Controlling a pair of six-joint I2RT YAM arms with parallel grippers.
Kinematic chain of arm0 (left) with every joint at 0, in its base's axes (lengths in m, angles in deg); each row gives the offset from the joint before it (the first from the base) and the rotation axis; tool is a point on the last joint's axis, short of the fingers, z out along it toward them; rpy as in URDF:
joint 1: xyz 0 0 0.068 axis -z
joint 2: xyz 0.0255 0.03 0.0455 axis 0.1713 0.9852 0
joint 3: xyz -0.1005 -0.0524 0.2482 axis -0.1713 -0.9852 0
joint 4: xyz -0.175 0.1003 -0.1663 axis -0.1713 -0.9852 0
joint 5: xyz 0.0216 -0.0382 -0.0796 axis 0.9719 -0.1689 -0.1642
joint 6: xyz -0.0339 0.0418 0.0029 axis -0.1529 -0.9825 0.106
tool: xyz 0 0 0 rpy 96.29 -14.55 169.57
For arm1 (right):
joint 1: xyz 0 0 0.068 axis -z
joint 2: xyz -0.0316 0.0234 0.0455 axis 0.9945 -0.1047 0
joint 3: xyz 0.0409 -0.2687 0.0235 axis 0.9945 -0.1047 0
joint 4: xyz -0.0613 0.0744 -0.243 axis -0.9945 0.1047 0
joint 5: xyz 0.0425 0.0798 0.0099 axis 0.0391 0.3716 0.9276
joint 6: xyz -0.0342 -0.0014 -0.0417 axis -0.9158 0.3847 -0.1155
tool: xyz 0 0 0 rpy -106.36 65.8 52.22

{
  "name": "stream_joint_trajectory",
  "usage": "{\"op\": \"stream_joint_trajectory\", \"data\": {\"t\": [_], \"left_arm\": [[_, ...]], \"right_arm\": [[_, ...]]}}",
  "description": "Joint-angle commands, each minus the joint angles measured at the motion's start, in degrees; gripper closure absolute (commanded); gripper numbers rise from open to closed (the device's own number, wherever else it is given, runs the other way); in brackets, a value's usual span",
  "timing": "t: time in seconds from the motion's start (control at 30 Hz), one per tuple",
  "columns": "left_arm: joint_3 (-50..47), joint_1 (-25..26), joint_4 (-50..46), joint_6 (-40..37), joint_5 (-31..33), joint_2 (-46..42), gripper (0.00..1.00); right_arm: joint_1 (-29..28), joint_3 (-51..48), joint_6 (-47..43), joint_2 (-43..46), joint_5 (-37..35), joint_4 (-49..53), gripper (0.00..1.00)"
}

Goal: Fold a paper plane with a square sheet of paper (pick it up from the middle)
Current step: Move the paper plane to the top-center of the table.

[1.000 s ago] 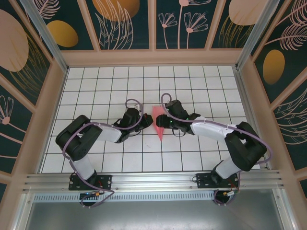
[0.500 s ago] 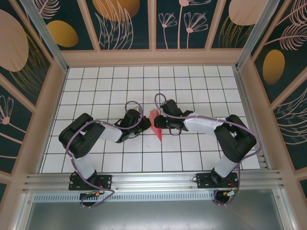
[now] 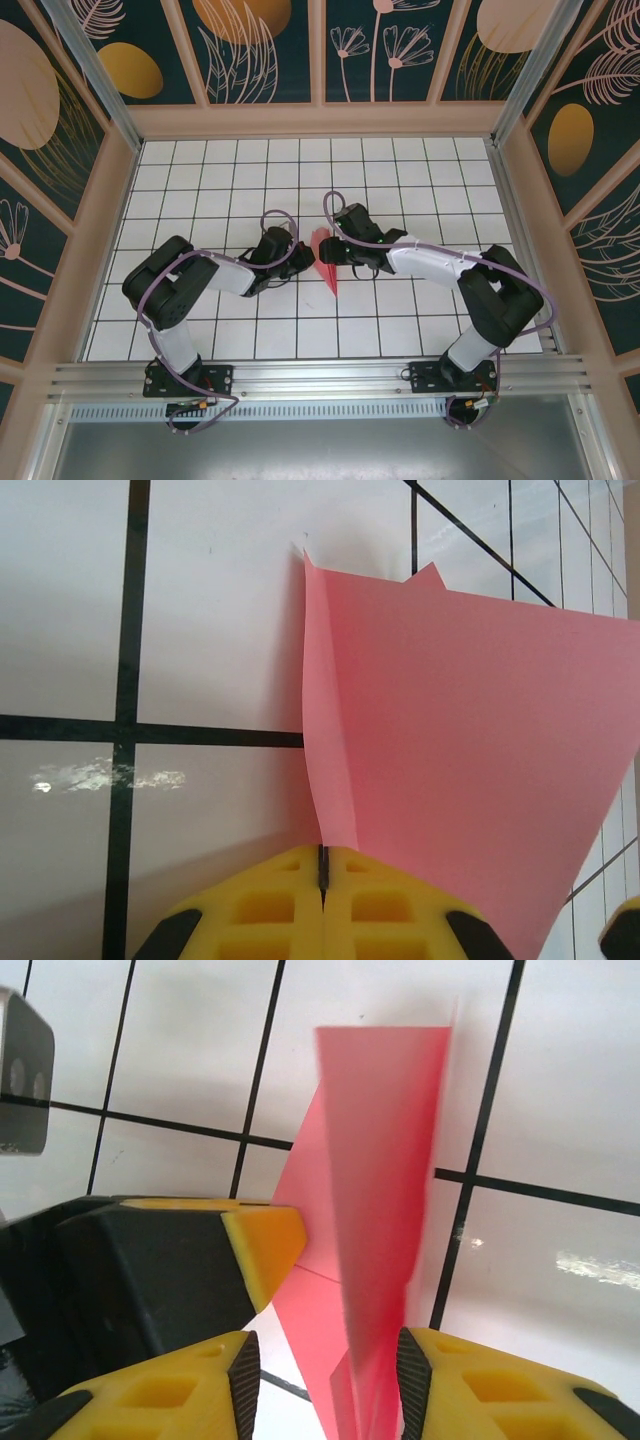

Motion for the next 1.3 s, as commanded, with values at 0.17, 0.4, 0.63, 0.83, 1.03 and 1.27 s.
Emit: {"op": "stream_joint_trajectory", "data": {"t": [0.17,0.4,0.63,0.83,1.03,1.27], "left_arm": [[1.2,-0.4,-1.0,0.0,0.1,0.9,1.00],[1.1,-0.4,-1.3,0.0,0.1,1.1,1.00],[1.2,-0.4,-1.0,0.1,-0.1,1.3,1.00],[1.2,-0.4,-0.7,0.3,-0.4,1.5,1.00],[1.1,-0.4,-0.8,0.3,-0.5,1.4,1.00],[1.1,-0.4,-0.8,0.3,-0.5,1.5,1.00]], "right_arm": [[-0.9,1.3,-0.9,-2.8,1.5,1.8,0.58],[-1.3,1.5,-0.5,-4.6,0.3,3.1,0.56],[-2.0,0.9,0.5,-5.0,0.4,3.6,0.57],[-3.0,0.2,3.3,-5.3,-1.7,3.8,0.61],[-3.8,0.4,5.1,-6.1,-4.8,3.9,0.65],[-4.8,1.4,5.6,-7.7,-6.2,4.7,0.66]]}}
